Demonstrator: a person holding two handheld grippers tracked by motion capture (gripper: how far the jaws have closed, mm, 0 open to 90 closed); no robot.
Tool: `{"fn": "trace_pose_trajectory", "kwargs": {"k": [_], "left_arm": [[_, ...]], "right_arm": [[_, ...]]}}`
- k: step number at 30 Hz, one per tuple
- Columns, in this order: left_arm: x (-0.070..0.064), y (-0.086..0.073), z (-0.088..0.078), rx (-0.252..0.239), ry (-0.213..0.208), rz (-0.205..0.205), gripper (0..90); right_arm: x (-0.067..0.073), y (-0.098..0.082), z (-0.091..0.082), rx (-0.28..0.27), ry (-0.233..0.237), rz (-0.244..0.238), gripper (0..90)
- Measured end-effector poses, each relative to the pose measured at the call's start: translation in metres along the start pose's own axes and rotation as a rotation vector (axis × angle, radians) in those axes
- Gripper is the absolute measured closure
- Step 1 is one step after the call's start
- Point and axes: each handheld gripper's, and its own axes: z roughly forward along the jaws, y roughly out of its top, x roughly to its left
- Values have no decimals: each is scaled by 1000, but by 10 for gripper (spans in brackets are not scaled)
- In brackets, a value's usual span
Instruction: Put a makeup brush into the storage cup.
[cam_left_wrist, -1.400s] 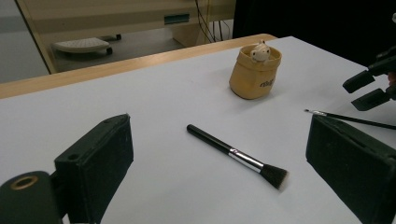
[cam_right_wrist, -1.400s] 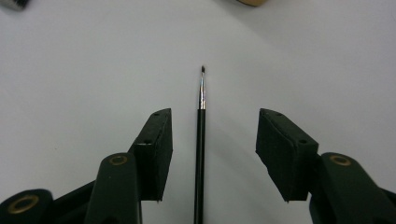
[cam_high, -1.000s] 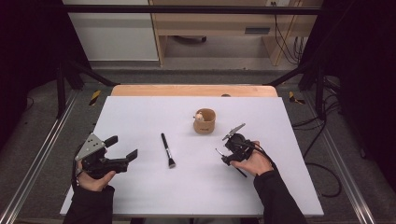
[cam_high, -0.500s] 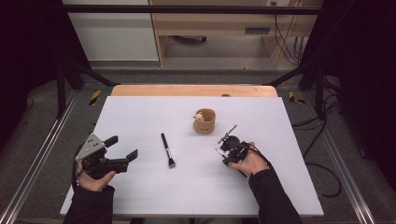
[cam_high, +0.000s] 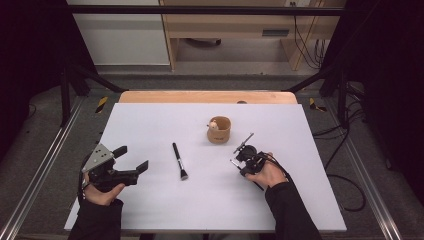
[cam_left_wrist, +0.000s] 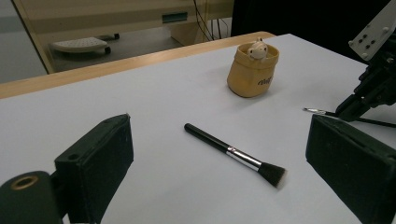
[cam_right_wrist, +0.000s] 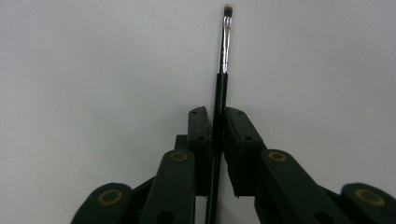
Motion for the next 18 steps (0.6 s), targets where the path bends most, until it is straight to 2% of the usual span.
{"fn": "trace_pose_trajectory", "kwargs": {"k": [7,11,12,14,15,18], "left_arm": [[0,0,0,-5,0,-4,70],[0,0,0,-4,0,-4,71],[0,0,0,-4,0,-4,70],[0,0,0,-4,0,-3,71],[0,0,0,0,0,1,71],[0,0,0,0,1,1,70]], "right_arm": [[1,0,0,7,-2,7,858],[1,-1,1,-7,-19,1,859],[2,-1,0,-6,-13,19,859],[0,-3,0,-18,-12,5,860],[1,-3,-1,-17,-9,28,859],[2,-4,-2,-28,-16,15,859]]}}
